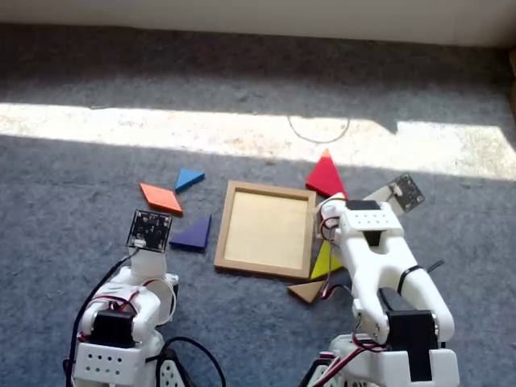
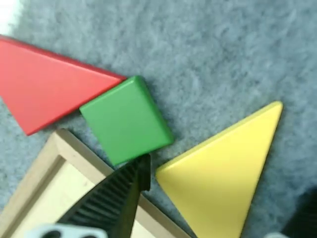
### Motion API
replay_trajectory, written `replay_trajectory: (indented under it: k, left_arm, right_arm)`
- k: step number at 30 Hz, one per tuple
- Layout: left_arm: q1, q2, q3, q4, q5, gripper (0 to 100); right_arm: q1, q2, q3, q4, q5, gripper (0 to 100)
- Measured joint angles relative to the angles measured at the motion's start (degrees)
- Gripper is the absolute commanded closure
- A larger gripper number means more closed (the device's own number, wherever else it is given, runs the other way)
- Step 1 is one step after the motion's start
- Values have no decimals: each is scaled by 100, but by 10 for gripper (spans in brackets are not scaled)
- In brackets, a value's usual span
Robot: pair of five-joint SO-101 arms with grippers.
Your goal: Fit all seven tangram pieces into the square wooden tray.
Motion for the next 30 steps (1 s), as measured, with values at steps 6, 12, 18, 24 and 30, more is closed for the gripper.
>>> replay_trajectory:
  k: [6, 12, 18, 24, 30]
  left_arm:
    - [0, 0, 0, 0, 0, 994]
    - [0, 0, 0, 0, 0, 994]
    - [0, 0, 0, 0, 0, 994]
    - [0, 0, 0, 0, 0, 994]
    - [0, 0, 0, 0, 0, 994]
  right_arm:
    - [9, 0, 0, 9, 0, 695]
    - [9, -9, 0, 44, 0, 714]
    - [9, -18, 0, 44, 9, 716]
    - [9, -18, -44, 642, 422, 717]
    - [-44, -9, -413, 1345, 686, 717]
